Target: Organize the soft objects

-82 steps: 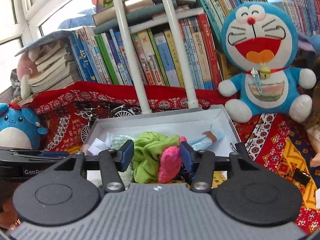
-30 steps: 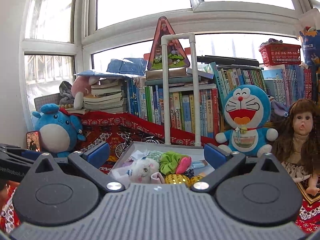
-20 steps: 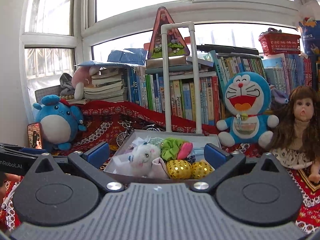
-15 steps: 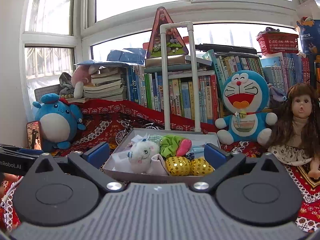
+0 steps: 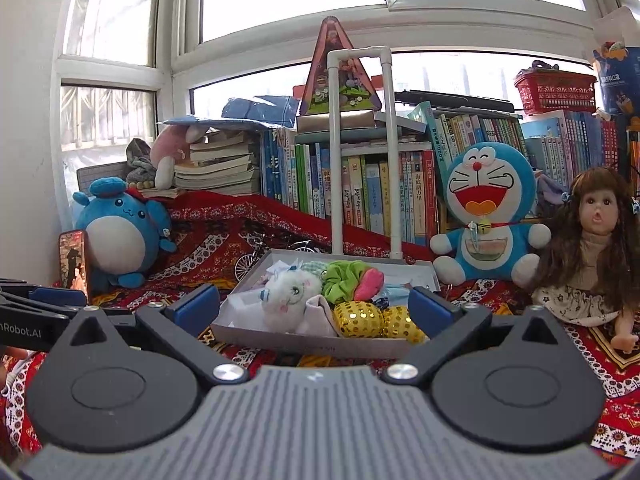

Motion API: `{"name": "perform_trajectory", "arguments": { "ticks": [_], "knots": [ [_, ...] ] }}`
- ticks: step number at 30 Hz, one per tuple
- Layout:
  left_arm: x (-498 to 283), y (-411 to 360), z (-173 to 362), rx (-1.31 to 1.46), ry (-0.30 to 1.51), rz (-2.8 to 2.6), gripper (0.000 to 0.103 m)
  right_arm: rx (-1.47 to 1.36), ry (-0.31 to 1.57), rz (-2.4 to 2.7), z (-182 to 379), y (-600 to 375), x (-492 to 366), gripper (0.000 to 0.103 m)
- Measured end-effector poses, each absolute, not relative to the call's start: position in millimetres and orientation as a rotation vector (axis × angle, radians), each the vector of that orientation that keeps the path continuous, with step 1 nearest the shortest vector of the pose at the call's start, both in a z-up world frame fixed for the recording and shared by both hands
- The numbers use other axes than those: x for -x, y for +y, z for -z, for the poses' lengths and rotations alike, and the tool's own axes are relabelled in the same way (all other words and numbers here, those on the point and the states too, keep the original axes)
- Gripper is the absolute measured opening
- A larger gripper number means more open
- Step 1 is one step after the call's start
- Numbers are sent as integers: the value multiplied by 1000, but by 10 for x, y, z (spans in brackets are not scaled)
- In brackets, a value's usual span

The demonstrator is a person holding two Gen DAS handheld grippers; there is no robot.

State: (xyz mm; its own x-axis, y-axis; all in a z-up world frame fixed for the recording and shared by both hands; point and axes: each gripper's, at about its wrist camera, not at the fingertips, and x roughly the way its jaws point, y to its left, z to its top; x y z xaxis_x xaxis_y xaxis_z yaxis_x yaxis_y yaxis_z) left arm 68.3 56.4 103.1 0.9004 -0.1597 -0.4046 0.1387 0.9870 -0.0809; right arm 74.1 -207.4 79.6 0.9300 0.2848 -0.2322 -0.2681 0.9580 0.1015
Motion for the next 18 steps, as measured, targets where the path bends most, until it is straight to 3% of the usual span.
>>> {"name": "perform_trajectory", "arguments": {
  "ticks": [18],
  "knots": [
    [-336,637,-776,54,411,101,93,-45,290,-253,-497,-2025,-450,103]
  ]
}}
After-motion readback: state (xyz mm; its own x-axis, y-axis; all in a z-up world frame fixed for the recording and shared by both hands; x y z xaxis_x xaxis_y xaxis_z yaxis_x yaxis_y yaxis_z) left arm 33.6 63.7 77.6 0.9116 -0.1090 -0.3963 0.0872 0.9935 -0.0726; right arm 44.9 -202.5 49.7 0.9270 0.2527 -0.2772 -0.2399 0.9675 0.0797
